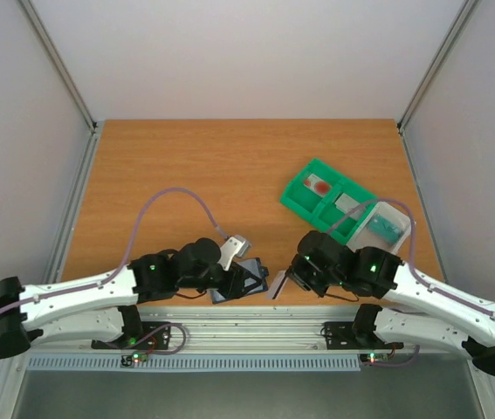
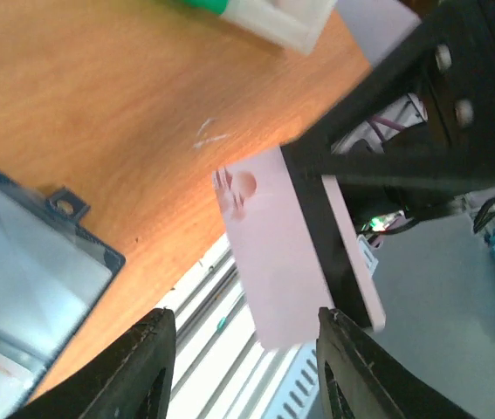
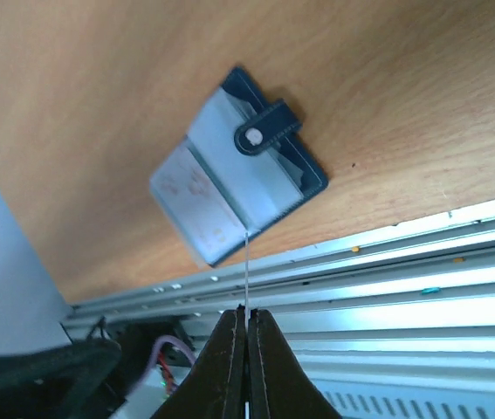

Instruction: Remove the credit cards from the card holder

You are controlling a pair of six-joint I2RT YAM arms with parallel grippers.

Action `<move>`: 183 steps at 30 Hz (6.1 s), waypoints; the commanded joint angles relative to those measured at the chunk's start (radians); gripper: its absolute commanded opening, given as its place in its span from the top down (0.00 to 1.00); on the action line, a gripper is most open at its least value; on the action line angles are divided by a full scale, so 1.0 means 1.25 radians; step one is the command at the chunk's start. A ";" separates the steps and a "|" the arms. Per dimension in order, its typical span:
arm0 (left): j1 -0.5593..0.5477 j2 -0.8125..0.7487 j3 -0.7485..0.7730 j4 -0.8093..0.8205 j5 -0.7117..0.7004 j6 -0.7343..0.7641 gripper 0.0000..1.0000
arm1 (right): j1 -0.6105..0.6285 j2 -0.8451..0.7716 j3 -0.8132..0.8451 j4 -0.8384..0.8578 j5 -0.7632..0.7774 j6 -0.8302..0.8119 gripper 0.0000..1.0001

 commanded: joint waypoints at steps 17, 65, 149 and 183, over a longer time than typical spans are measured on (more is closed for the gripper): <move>-0.034 -0.081 -0.069 0.243 0.002 0.506 0.48 | 0.005 0.144 0.305 -0.309 0.148 0.270 0.99; 0.089 -0.074 -0.098 0.249 0.038 0.336 1.00 | 0.005 -0.019 0.198 -0.141 0.239 -0.234 0.38; 0.363 -0.162 0.081 -0.295 0.010 0.101 0.01 | -0.273 0.025 0.142 0.183 0.008 -0.603 0.99; 0.363 -0.002 -0.216 -0.012 0.106 -0.021 0.08 | -0.829 0.223 0.141 0.163 -0.009 -0.690 0.99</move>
